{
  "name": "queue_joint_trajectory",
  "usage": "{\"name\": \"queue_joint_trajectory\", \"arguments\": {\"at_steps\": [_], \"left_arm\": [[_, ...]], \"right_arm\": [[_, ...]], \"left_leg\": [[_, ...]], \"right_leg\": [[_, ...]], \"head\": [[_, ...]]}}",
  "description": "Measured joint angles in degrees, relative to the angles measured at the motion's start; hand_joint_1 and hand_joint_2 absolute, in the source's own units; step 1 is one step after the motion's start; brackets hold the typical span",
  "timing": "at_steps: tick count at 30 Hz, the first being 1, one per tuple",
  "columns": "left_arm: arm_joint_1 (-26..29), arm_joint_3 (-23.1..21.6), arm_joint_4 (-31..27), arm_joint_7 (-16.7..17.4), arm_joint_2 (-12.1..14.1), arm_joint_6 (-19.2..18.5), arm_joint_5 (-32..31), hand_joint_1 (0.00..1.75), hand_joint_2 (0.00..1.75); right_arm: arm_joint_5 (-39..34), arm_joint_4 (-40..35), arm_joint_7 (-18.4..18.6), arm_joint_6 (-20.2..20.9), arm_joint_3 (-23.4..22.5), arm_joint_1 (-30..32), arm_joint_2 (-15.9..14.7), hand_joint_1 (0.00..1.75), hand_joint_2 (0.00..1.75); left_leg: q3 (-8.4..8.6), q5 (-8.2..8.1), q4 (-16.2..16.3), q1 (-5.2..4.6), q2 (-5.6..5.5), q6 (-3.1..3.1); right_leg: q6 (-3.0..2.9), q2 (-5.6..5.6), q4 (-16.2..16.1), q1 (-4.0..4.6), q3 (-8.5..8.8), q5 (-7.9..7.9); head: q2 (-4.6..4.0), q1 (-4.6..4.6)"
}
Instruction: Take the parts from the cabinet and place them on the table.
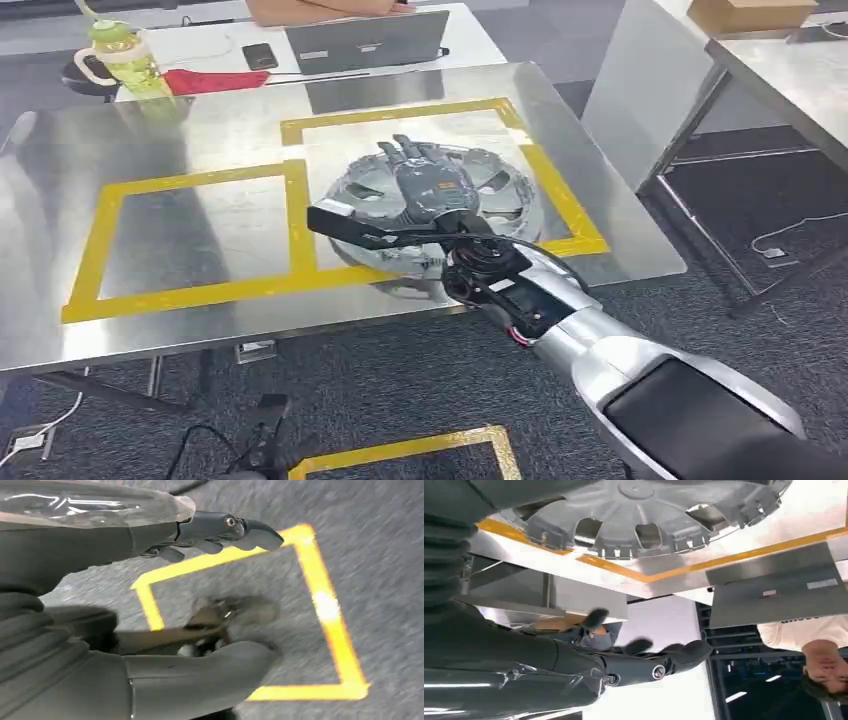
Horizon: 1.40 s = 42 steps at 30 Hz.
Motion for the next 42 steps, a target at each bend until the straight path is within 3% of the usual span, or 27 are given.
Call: {"name": "queue_joint_trajectory", "arguments": {"at_steps": [5,12,29,36,42], "left_arm": [[0.01,0.00,0.00,0.80,0.02,-1.02,-0.22,0.00,0.00],[0.06,-0.13,0.00,5.53,0.07,-2.31,-2.34,0.00,0.00],[0.09,-0.63,0.00,5.79,0.13,-3.49,-3.98,0.00,0.00],[0.08,-0.74,0.00,6.38,0.20,-4.06,-4.39,0.00,0.00],[0.08,-0.76,0.00,6.45,0.28,-4.36,-4.39,0.00,0.00]], "right_arm": [[0.00,0.00,0.00,0.00,0.00,0.00,0.15,0.00,0.00],[-0.02,0.00,0.04,0.00,0.00,-0.02,0.17,0.00,0.00],[-2.45,0.00,-1.22,0.20,-0.15,0.02,0.17,0.00,0.00],[-7.21,0.00,-3.87,3.98,-1.53,0.28,0.15,0.00,0.00],[-8.11,0.00,-4.37,4.68,-2.62,0.33,0.15,0.00,0.00]], "left_leg": [[0.00,0.00,0.00,0.00,0.00,0.00],[0.00,0.00,0.00,0.00,0.00,0.00],[0.01,0.00,0.00,0.00,0.00,0.00],[0.02,0.00,0.00,0.00,0.00,0.00],[0.02,0.00,0.00,0.00,0.00,0.00]], "right_leg": [[0.00,0.00,0.00,0.00,0.00,0.00],[0.00,0.00,0.00,0.00,-0.01,0.00],[0.00,0.00,0.00,0.00,-0.01,0.00],[0.00,0.01,0.00,0.00,-0.02,0.00],[0.00,0.01,-0.01,0.00,-0.02,0.00]], "head": [[0.00,0.04],[0.00,0.00],[0.00,0.00],[0.00,0.02],[0.00,0.00]]}}
